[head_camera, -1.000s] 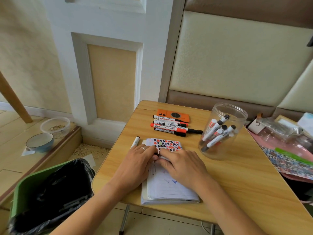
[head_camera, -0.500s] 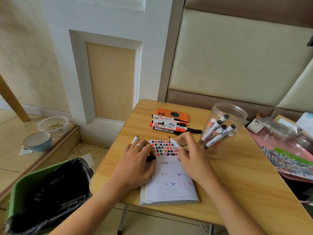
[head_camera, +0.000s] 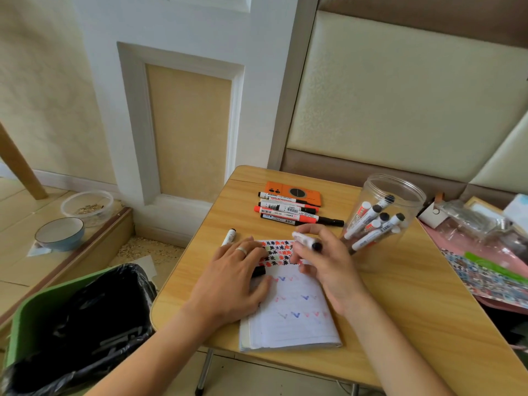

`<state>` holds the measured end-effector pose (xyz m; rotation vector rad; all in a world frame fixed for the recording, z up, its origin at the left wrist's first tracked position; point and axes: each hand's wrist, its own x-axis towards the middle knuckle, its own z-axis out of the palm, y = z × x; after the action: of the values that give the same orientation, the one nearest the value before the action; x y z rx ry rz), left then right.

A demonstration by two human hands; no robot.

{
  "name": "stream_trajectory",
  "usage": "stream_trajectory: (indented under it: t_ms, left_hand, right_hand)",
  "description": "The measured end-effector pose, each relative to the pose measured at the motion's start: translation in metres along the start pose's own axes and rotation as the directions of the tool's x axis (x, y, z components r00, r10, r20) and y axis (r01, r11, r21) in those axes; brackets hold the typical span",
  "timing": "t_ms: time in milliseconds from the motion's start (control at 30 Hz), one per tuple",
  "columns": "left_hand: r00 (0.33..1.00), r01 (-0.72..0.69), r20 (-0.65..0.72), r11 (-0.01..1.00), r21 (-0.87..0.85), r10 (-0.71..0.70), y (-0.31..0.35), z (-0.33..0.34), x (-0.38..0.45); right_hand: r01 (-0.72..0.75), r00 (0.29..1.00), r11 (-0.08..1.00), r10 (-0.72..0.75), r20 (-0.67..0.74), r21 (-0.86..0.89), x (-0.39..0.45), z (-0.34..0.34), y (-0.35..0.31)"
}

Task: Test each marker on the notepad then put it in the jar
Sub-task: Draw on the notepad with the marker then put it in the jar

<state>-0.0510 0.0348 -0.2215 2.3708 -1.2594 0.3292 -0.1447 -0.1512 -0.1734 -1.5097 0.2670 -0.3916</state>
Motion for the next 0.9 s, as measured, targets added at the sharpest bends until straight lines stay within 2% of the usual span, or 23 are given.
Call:
stream_trajectory:
  t_ms: [167, 500, 767, 900]
  left_hand:
    - [0.999, 0.033, -0.009, 0.999, 0.029, -0.033, 0.002, 0.0, 0.0]
    - [0.999, 0.04, -0.002, 0.999, 0.002, -0.04, 0.0, 0.002, 0.0]
    - [0.999, 0.03, -0.029, 1.0, -0.003, -0.03, 0.001, 0.002, -0.001]
    - [0.999, 0.013, -0.038, 0.999, 0.051, -0.011, 0.0, 0.003, 0.0]
  right_hand:
    - [0.042, 0.999, 0.992, -0.043, -0.007, -0.117, -0.002, 0.019, 0.005]
    - [-0.036, 0.998, 0.964, 0.02, -0.06, -0.265, -0.002, 0.029, 0.018]
    - [-0.031, 0.999, 0.944, 0.022, -0.03, -0.329, -0.002, 0.031, 0.019]
    - [-0.014, 1.0, 0.943, 0.009, -0.016, -0.332, -0.003, 0.031, 0.018]
